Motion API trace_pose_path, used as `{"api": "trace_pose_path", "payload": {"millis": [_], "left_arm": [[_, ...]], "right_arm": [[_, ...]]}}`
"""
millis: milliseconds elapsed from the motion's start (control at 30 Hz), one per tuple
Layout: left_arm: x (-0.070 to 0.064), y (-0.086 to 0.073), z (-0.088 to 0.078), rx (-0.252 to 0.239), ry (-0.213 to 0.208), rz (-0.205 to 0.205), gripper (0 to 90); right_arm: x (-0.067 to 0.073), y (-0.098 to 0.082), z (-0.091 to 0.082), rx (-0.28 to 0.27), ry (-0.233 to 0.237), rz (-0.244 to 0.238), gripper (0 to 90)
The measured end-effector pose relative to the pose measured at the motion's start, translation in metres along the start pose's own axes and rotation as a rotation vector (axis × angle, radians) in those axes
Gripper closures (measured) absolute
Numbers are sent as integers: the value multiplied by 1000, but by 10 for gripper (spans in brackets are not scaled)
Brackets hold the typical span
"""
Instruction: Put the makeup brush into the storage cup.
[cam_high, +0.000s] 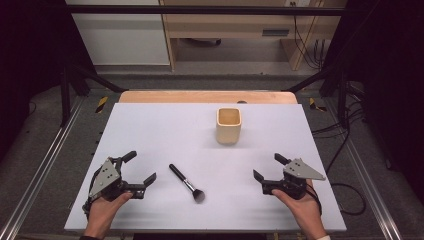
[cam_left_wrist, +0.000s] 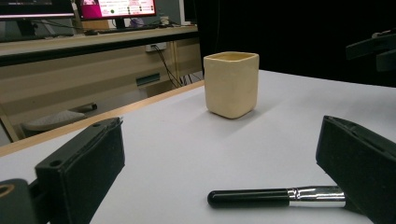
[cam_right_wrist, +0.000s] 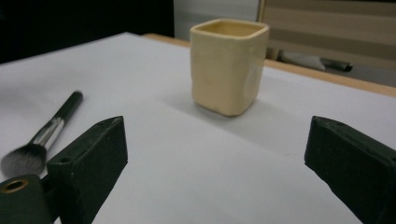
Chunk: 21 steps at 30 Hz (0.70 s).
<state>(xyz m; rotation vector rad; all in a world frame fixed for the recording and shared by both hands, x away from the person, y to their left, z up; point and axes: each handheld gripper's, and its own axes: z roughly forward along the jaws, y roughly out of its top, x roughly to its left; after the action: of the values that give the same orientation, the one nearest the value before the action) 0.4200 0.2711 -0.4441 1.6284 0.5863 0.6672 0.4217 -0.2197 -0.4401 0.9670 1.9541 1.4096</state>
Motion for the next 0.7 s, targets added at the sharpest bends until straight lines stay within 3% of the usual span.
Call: {"api": "trace_pose_path", "payload": {"millis": [33, 133, 300, 400, 700], "left_arm": [[-1, 0, 1, 11, -3, 7, 10], [-2, 0, 0, 18, -7, 16, 10], [-2, 0, -2, 20, -5, 17, 10], [-2, 1, -3, 9, -1, 9, 10], [-1, 2, -7, 3, 9, -3, 11]], "right_arm": [[4, 7, 3, 61, 4, -22, 57], [11, 17, 7, 111, 23, -70, 61], [18, 29, 12, 159, 50, -91, 71], [28, 40, 19, 224, 67, -119, 80], [47, 60, 37, 329, 113, -120, 68]]}}
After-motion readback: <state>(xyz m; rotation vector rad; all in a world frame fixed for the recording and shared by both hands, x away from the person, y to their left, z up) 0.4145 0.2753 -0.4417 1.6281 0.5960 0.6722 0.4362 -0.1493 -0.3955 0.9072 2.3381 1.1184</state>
